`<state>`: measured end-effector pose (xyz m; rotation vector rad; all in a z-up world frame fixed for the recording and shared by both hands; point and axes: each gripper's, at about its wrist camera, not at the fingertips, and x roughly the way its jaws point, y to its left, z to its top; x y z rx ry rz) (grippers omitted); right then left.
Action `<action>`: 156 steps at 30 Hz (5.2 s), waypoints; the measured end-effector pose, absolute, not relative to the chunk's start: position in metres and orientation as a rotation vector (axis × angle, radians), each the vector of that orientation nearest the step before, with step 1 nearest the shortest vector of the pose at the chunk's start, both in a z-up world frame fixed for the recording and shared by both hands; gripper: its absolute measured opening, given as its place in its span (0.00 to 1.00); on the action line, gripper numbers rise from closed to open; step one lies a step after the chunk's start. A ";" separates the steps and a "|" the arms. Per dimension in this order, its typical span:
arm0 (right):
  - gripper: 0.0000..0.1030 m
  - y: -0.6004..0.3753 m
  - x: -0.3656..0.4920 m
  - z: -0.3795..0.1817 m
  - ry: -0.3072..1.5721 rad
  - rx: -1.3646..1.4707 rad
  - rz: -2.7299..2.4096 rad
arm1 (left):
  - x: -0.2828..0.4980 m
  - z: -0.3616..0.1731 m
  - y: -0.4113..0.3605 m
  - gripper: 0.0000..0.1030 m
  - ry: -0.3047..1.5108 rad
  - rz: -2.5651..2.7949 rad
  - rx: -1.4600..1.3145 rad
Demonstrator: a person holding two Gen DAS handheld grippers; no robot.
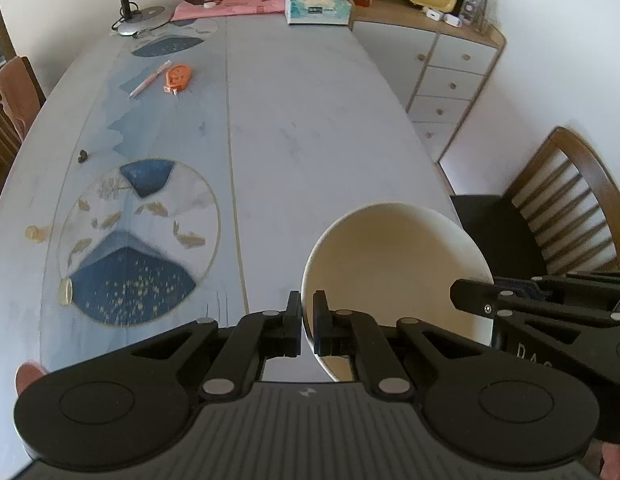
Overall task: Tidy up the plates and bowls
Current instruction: 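Lift the cream bowl with both grippers and carry it to the steel bowl, then lower the cream bowl into the saucepan and open both grippers, then move both grippers to the steel bowl rim and close them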
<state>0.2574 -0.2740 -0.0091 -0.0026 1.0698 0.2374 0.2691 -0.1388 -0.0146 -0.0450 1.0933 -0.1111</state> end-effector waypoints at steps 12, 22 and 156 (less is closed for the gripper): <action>0.08 -0.282 0.189 -0.005 1.079 0.028 0.204 | 0.200 -0.010 -0.147 0.04 1.101 -0.177 0.008; 0.09 -0.290 0.144 -0.021 1.112 0.056 0.187 | 0.157 -0.027 -0.156 0.04 1.115 -0.212 0.038; 0.15 -0.358 0.177 -0.136 1.362 0.071 0.520 | 0.120 -0.136 -0.104 0.14 1.216 -0.054 -0.398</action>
